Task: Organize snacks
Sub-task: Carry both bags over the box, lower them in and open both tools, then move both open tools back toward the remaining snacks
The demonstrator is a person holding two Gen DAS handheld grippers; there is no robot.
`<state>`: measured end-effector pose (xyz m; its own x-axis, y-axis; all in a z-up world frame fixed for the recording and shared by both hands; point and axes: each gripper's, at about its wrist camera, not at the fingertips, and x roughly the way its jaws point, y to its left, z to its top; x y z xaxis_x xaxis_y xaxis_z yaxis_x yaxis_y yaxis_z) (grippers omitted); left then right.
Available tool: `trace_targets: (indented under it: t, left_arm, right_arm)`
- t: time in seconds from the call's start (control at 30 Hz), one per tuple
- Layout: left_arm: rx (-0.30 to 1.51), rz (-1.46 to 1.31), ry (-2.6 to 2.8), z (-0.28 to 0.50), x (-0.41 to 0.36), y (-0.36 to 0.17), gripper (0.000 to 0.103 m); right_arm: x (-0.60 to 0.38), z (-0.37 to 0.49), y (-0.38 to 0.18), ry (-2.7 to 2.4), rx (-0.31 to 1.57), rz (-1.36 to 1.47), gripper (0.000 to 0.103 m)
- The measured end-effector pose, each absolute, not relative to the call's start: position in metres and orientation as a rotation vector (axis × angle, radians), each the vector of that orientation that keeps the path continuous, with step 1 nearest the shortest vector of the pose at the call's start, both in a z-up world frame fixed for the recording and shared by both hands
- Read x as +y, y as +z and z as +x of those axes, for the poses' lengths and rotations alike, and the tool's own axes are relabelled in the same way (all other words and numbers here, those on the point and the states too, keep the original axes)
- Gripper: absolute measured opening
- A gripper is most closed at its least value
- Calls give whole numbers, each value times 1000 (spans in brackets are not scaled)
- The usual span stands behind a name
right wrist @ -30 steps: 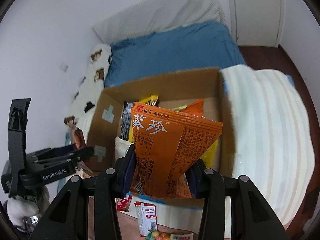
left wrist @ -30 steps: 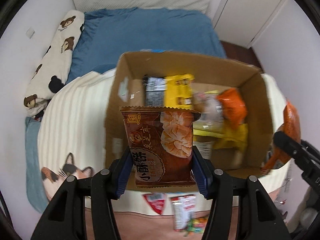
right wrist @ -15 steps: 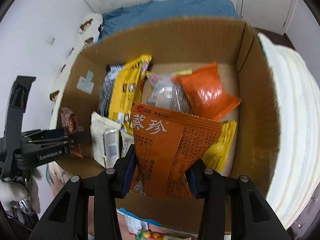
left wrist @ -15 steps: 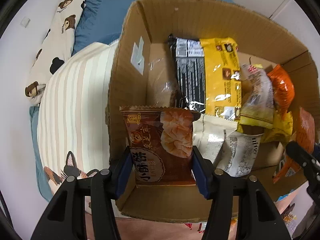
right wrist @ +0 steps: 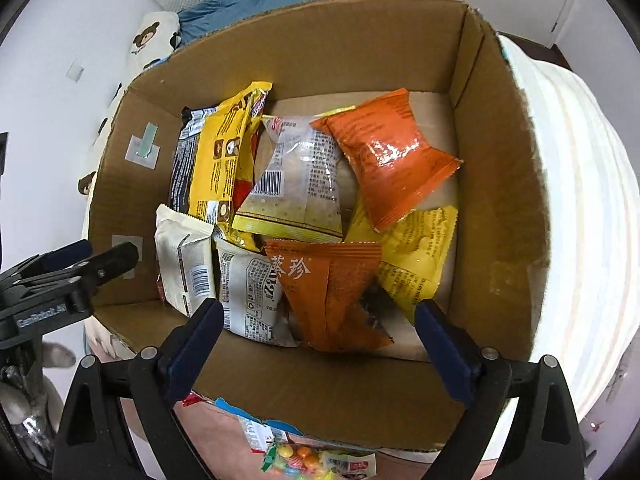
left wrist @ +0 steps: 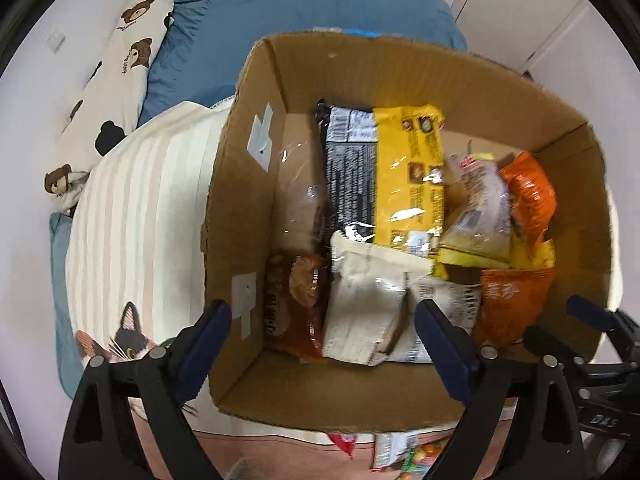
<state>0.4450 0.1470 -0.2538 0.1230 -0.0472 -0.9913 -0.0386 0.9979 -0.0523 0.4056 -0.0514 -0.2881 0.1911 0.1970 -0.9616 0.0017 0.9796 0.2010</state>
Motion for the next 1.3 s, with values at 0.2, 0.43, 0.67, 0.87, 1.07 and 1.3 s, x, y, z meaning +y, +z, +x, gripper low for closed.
trace_targets:
  t: [0.2,0.43,0.67,0.87,1.07,1.3]
  left_arm:
    - [1365,-155,-12,424,144,-229,94]
    - [1244,-171,15,391,140,-198,94]
    - [1125,-128,48,350,133,-166,94]
    - [1038,-74,61,317,126,-140,94]
    - [1000,-70,57,284,126,-121,94]
    - [1038,-79,57,247,127,-136,94]
  right_arm:
    - [-53,395,-271,104,1309,148,98]
    - [-49,369,-241,73,1208,116,98]
    - [-45,330,-206,65,1093,103,98]
    - [-40,293,-178,71,1010,88,98]
    - [-41,258,-154,90,955,117,98]
    - [-44,217,-165,124,997,180,98]
